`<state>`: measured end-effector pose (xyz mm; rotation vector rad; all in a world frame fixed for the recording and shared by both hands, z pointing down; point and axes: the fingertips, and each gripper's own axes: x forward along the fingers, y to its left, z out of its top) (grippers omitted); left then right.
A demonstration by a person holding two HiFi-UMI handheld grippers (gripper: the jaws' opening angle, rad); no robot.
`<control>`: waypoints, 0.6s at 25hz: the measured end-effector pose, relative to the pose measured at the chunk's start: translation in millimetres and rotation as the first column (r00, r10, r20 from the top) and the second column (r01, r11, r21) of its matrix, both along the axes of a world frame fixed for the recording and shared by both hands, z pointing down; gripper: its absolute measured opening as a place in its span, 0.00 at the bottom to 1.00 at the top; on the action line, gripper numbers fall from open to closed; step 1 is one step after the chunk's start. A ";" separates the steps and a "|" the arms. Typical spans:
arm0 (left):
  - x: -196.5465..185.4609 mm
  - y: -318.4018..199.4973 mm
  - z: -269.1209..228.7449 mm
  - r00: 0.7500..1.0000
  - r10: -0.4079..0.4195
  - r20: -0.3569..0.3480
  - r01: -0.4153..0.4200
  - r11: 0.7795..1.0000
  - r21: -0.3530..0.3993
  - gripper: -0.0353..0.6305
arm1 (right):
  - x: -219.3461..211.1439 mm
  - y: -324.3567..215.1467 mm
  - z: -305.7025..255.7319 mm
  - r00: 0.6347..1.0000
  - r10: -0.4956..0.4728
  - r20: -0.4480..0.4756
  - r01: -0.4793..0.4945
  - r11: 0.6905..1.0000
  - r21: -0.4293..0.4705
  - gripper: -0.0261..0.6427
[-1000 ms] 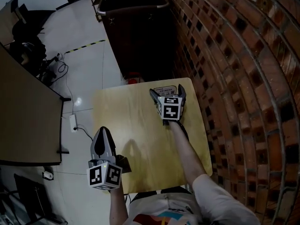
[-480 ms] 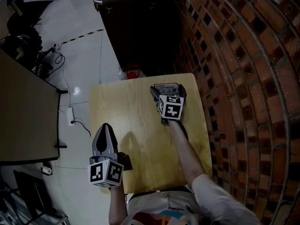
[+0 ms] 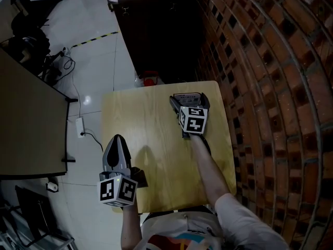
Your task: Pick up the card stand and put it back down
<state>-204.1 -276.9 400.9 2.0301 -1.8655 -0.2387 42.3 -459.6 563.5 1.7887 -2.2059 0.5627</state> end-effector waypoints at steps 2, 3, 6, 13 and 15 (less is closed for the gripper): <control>0.4 2.4 -5.5 1.000 0.000 0.001 0.000 1.000 0.011 0.06 | 0.4 7.6 -14.5 1.000 0.001 -0.013 -0.001 0.999 0.033 0.87; 1.6 3.9 -9.2 1.000 0.000 0.001 0.000 1.000 0.015 0.06 | 0.6 12.7 -25.1 1.000 0.001 -0.013 -0.001 0.998 0.057 0.85; 7.9 9.0 -19.1 1.000 0.009 -0.001 -0.009 0.999 0.037 0.06 | -0.6 33.3 -64.0 1.000 -0.014 0.001 0.014 0.990 0.141 0.85; 30.9 26.3 -48.1 0.998 0.055 -0.005 -0.054 0.993 0.105 0.06 | 3.0 94.9 -142.4 0.997 -0.065 0.029 0.054 0.956 0.287 0.85; 35.1 33.4 -57.5 0.998 0.067 -0.002 -0.066 0.989 0.130 0.06 | 1.3 117.2 -158.3 0.994 -0.099 0.036 0.083 0.947 0.311 0.85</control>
